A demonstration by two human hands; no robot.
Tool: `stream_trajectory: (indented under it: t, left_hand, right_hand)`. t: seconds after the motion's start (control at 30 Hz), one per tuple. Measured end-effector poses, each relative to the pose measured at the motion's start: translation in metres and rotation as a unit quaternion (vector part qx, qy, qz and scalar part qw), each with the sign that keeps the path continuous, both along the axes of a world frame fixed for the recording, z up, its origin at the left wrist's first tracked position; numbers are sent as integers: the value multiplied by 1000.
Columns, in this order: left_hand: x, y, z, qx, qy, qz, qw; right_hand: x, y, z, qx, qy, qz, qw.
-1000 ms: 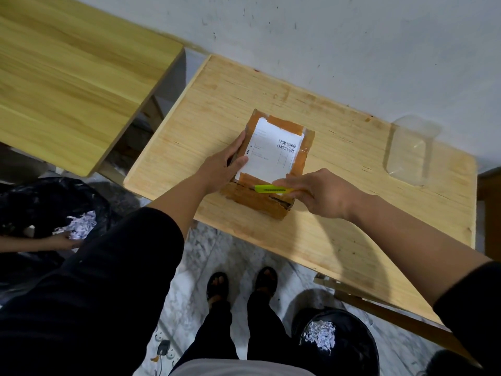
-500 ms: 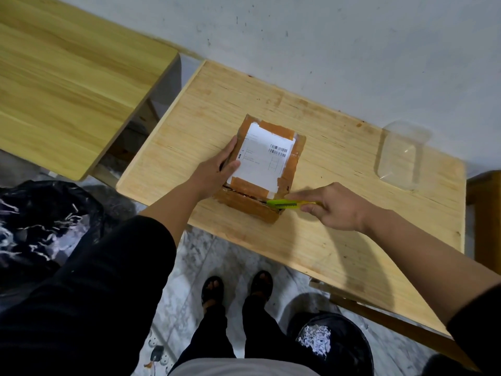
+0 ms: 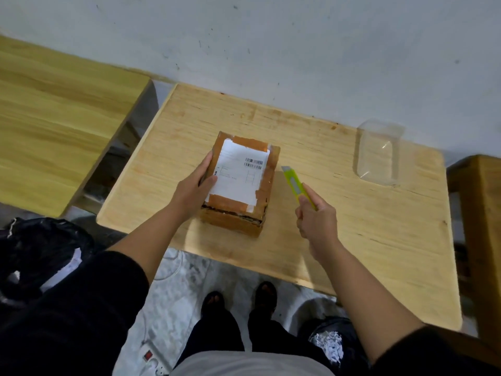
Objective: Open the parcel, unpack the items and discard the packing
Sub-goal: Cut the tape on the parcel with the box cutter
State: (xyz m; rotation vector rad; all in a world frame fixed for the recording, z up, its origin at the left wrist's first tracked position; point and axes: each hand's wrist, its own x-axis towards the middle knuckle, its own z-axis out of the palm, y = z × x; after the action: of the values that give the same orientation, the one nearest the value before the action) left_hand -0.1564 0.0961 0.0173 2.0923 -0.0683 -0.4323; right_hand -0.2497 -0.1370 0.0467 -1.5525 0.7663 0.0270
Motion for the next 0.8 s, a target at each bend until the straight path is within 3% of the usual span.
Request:
stream_trajectory:
  t: [0.13, 0.27, 0.8]
  left_hand:
    - [11, -13, 6, 25, -18, -10, 999]
    - [17, -13, 0, 64, -28, -33, 997]
    - [18, -9, -4, 21, -21, -47, 998]
  right_hand:
    - [2, 10, 6, 24, 3, -22, 999]
    - [0, 19, 4, -13, 26, -26, 999]
    - [7, 43, 17, -52, 67, -50, 995]
